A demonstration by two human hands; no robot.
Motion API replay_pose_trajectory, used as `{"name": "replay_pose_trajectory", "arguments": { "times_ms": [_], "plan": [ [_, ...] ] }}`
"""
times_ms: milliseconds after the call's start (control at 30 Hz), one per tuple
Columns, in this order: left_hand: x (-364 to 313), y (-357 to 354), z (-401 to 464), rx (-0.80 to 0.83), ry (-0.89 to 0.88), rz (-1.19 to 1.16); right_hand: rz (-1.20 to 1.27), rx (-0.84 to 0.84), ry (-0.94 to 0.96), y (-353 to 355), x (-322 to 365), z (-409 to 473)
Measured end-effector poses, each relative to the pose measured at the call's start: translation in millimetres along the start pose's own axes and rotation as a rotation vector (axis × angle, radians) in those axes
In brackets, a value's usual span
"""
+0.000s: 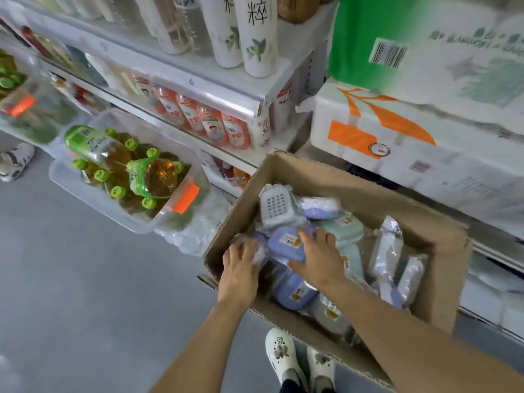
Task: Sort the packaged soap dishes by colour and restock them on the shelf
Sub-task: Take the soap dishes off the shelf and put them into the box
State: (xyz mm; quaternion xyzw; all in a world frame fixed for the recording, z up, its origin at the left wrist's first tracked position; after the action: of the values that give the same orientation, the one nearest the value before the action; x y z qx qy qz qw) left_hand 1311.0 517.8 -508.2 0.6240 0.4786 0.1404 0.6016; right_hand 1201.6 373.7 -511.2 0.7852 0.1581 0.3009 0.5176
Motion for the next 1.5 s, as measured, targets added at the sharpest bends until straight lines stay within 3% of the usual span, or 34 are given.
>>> {"name": "replay_pose_trajectory", "arguments": {
  "times_ms": [200,367,467,600,800,933,1067,1167,1500],
  "plan": [
    [-1,-17,6,0.146,-0.006,0.079,0.044,0.189,0.011,-24,-6,-2],
    [-48,10,4,0.151,-0.135,0.203,0.052,0.161,-0.012,28,-23,-16],
    [-94,38,-5,0.098,-0.269,0.255,0.045,0.057,-0.033,82,-40,-34],
    [-167,86,-25,-0.060,-0.496,0.299,0.004,-0.227,-0.045,176,-62,-78],
    [-307,179,-99,-0.398,-0.870,0.036,0.023,-0.656,-0.159,308,-105,-182],
    [-394,210,-167,-0.457,-1.100,-0.102,-0.026,-0.998,-0.233,385,-144,-275],
    [-477,213,-252,-0.490,-1.300,-0.203,-0.132,-1.183,-0.333,435,-198,-374],
    [-534,199,-320,-0.481,-1.400,-0.291,-0.185,-1.260,-0.429,458,-252,-447],
    [-713,82,-552,-0.343,-1.565,-0.402,-0.308,-1.256,-0.673,494,-463,-672]
  ]
}}
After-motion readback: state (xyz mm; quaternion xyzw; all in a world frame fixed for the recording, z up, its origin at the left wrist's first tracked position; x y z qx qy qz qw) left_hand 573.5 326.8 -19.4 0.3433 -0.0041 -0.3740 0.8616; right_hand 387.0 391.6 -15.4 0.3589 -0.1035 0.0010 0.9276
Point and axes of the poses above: each hand's wrist, its own z-axis towards the middle knuckle, its own y-axis out of the back of the hand, x = y × z, the point moved 10 cm from there along z, towards the middle knuckle, and after that the axes turned 13 degrees about -x, right-handed, at the moved point
